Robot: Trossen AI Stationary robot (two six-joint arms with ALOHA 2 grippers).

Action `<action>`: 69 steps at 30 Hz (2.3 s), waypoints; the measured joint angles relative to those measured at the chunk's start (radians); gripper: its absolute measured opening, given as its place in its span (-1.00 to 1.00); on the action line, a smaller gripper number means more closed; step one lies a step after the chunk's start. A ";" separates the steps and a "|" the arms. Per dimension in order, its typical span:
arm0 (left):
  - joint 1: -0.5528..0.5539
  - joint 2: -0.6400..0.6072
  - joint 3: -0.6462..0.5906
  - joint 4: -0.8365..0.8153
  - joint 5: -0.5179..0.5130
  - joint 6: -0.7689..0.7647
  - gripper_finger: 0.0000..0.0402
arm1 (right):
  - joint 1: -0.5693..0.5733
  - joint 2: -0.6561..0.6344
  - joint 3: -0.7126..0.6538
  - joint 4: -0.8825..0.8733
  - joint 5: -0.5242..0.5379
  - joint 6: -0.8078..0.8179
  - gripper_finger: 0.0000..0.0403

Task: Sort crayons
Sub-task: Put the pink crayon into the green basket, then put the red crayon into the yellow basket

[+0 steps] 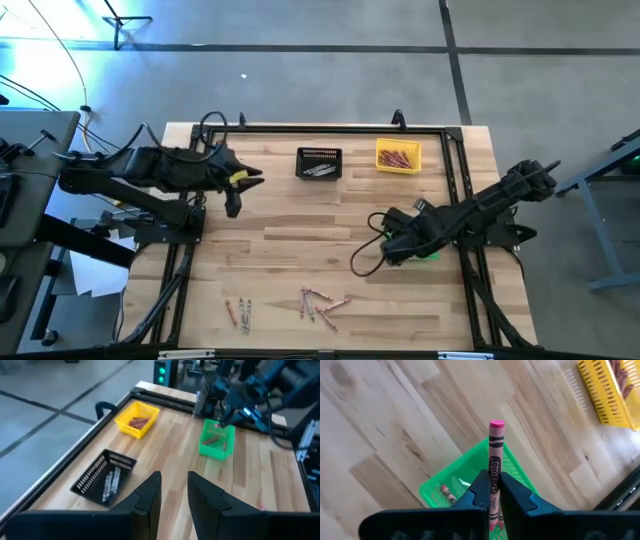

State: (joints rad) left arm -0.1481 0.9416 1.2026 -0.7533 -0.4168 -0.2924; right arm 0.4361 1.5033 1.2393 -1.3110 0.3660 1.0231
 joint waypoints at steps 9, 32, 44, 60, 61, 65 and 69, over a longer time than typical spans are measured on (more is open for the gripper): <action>0.084 -0.015 0.000 0.047 -0.019 -0.031 -0.60 | -0.025 -0.212 -0.339 0.310 -0.136 0.017 -0.94; 0.196 0.009 0.000 0.301 -0.088 -0.085 -0.60 | -0.024 -0.433 -0.603 0.411 -0.248 -0.013 -0.52; 0.143 0.170 0.000 -0.045 0.319 -0.468 -0.60 | -0.071 -0.433 -0.549 0.421 -0.184 -0.298 -0.47; -0.617 0.482 -0.001 -0.220 0.252 -1.375 -0.60 | -0.068 -0.432 -0.499 0.780 -0.175 -0.167 -0.47; -0.656 0.498 -0.001 -0.217 0.206 -1.460 -0.60 | -0.067 -0.432 -0.499 0.796 -0.175 -0.167 -0.47; -0.764 0.589 -0.001 -0.223 0.145 -1.744 -0.60 | -0.067 -0.432 -0.499 0.809 -0.175 -0.170 -0.47; -0.818 0.692 -0.001 -0.217 0.240 -1.924 -0.60 | -0.067 -0.432 -0.499 0.789 -0.175 -0.211 -0.47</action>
State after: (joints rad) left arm -0.9662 1.6337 1.2015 -0.9704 -0.1766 -2.2162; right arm 0.3695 1.0714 0.7406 -0.5225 0.1913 0.8122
